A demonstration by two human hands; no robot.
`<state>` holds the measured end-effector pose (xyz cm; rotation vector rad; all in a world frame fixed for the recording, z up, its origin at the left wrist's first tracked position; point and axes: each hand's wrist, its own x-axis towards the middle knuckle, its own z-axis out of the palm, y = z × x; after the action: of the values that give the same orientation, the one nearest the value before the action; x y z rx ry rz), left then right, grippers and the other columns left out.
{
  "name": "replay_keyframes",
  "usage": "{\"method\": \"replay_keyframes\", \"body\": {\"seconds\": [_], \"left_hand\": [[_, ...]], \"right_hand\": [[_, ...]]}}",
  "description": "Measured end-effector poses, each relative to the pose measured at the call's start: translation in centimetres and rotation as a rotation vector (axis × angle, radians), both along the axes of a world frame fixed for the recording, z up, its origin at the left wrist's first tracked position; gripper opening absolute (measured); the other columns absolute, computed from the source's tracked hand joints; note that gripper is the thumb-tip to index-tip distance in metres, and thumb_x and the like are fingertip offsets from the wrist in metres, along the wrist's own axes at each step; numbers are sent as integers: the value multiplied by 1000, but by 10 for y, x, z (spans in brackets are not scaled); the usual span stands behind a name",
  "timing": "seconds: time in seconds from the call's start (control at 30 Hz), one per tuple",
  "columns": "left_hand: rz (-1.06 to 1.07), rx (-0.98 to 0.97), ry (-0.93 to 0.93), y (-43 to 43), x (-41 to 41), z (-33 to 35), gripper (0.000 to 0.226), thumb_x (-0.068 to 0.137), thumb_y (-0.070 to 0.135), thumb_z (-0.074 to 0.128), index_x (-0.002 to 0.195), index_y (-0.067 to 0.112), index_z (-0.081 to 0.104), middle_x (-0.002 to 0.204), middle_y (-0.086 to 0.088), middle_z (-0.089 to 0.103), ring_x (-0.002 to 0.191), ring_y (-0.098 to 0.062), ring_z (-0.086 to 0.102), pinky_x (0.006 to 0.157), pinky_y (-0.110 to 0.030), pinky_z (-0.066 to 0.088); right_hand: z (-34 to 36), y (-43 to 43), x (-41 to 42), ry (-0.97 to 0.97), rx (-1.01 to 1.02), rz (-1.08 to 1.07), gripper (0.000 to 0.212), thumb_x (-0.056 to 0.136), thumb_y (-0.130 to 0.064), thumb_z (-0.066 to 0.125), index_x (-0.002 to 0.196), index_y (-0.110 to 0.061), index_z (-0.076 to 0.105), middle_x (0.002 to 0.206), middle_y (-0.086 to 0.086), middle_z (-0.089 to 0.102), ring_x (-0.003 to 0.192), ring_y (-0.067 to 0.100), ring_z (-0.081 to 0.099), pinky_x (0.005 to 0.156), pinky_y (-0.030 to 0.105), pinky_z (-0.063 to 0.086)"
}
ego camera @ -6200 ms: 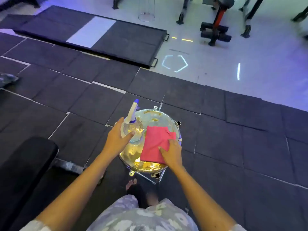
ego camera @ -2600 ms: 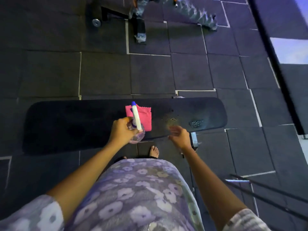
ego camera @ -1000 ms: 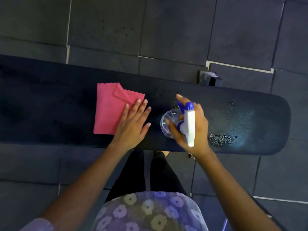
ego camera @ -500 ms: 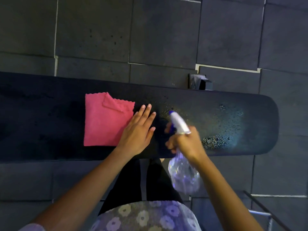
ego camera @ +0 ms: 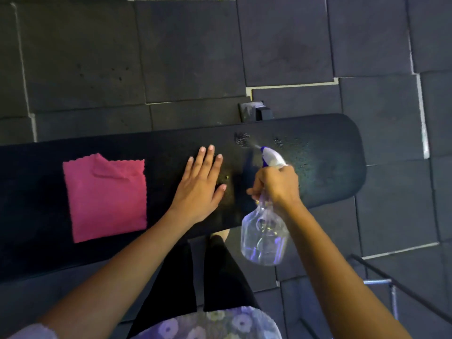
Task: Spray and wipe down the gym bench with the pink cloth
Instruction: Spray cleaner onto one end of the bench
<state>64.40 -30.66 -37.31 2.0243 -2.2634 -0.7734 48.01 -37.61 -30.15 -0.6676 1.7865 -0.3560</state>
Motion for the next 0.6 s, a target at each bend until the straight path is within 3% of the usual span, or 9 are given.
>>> {"method": "replay_keyframes", "body": {"seconds": [0.07,0.13,0.2,0.33,0.5,0.6], "left_hand": [[-142,-14,22,-19,-25,1,68,95,37,46,153,18,17,162,-9,5,149,-28,2,120,-49,9],[-246,34,51,-40,-52,0,68,97,38,43,154,22,10,162,-4,-5,149,-25,-7,121,-47,4],[-307,76,17,-61,-79,-2,69,97,39,41,154,20,7,162,-7,-11,148,-26,-13,121,-47,-1],[-403,66,3,-90,-128,-3,70,97,41,42,154,22,6,162,-8,-12,148,-28,-14,120,-50,-1],[-372,75,-21,-63,-148,-5,66,98,40,37,154,22,7,162,-5,-12,148,-28,-12,119,-52,0],[-302,42,-45,-23,-133,-8,63,98,41,36,154,25,11,163,-2,-4,149,-24,-3,119,-52,7]], "right_hand": [[1,-10,-31,-48,-8,-64,46,61,4,48,101,-11,67,51,8,50,48,23,51,48,34,49],[3,-20,-56,-31,-46,-85,47,65,6,48,94,-25,69,57,9,49,52,21,47,49,29,44],[3,-33,-83,72,-96,-170,51,54,0,48,85,-36,66,56,10,50,49,20,45,49,30,41],[3,-53,-139,155,-98,-246,56,52,-4,42,93,-38,59,46,4,50,46,19,40,46,26,39],[-4,-27,-173,351,-40,-108,53,46,-9,51,82,-46,61,63,11,59,46,25,51,50,33,49],[-13,14,-166,375,54,74,33,54,-9,53,76,-29,70,65,17,69,46,29,61,50,39,54]]}}
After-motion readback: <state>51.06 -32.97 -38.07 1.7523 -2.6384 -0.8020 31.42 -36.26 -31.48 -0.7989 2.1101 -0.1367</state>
